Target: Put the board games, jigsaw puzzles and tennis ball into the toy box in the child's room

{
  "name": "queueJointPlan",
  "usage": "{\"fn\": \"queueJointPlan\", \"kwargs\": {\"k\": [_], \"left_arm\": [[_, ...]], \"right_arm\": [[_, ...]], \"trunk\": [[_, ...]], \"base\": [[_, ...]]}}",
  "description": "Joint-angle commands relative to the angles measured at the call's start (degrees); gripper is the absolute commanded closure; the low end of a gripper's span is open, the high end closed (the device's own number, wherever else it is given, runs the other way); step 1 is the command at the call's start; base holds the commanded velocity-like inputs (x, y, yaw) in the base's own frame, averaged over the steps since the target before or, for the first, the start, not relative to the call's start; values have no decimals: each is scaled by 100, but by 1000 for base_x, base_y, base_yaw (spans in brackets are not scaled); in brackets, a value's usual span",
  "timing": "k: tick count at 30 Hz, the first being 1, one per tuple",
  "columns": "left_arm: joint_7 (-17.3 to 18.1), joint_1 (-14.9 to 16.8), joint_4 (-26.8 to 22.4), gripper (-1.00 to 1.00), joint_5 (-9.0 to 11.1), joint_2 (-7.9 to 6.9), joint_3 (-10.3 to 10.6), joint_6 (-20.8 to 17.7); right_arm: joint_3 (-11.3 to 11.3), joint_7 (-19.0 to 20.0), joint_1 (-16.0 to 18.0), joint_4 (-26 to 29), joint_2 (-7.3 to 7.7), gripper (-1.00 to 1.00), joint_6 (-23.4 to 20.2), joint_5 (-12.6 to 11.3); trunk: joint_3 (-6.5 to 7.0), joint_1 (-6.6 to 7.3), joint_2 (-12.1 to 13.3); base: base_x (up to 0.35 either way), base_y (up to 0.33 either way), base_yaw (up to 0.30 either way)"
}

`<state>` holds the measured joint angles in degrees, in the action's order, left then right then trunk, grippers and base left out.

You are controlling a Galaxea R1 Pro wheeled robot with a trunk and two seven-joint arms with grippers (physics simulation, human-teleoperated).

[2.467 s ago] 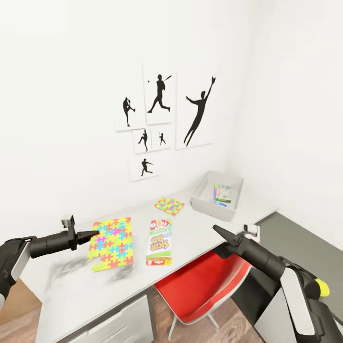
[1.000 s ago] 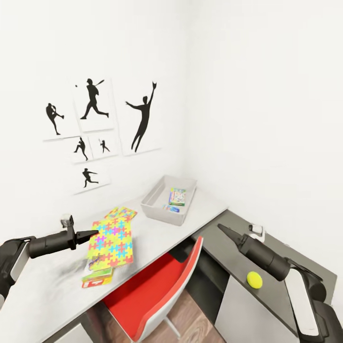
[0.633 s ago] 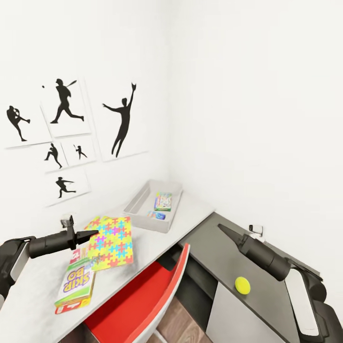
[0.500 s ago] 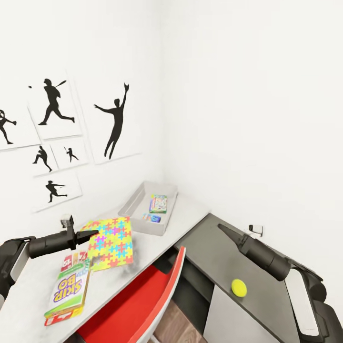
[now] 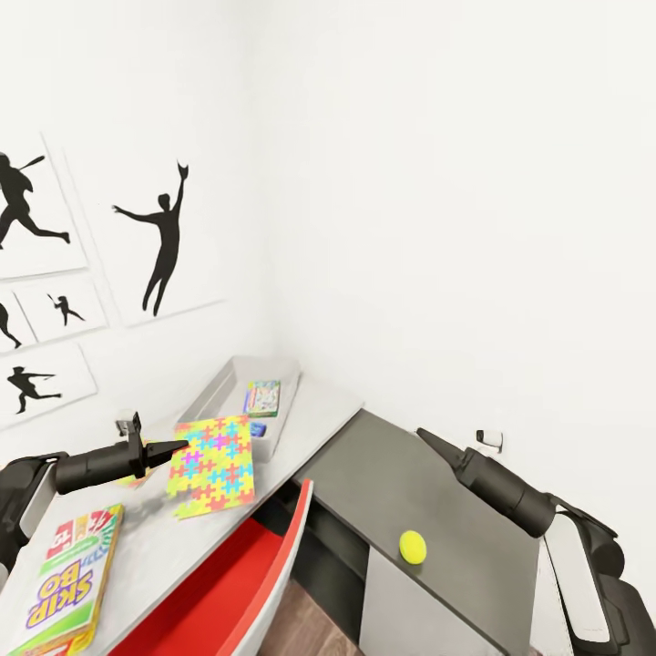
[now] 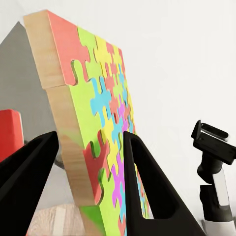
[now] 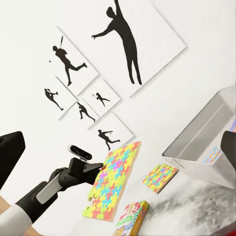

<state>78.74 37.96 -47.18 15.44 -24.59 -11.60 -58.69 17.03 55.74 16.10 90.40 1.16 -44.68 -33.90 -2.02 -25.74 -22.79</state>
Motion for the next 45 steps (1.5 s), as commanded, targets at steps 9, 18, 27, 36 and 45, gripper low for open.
{"fn": "queueJointPlan", "kwargs": {"k": [9,18,27,36,45], "left_arm": [[9,4,-2,100,12,-4,-1,-55],[9,1,-2,100,12,-5,-1,-55],[9,1,-2,100,10,-3,-1,-55],[9,1,-2,100,3,-2,-1,-55],[0,1,-2,100,3,-2,0,-55]], "right_arm": [[2,7,7,-3,0,-100,-32,-20],[2,15,7,4,4,-100,-29,-28],[2,16,7,4,0,-100,-23,-29],[2,16,7,4,0,-100,-23,-34],[2,16,7,4,1,-100,-23,-37]], "trunk": [[34,-4,-13],[51,-4,-13],[51,-4,-13],[51,-4,-13],[51,-4,-13]], "base": [[84,22,-240],[132,8,-86],[129,50,18],[157,18,148],[145,64,8]]}}
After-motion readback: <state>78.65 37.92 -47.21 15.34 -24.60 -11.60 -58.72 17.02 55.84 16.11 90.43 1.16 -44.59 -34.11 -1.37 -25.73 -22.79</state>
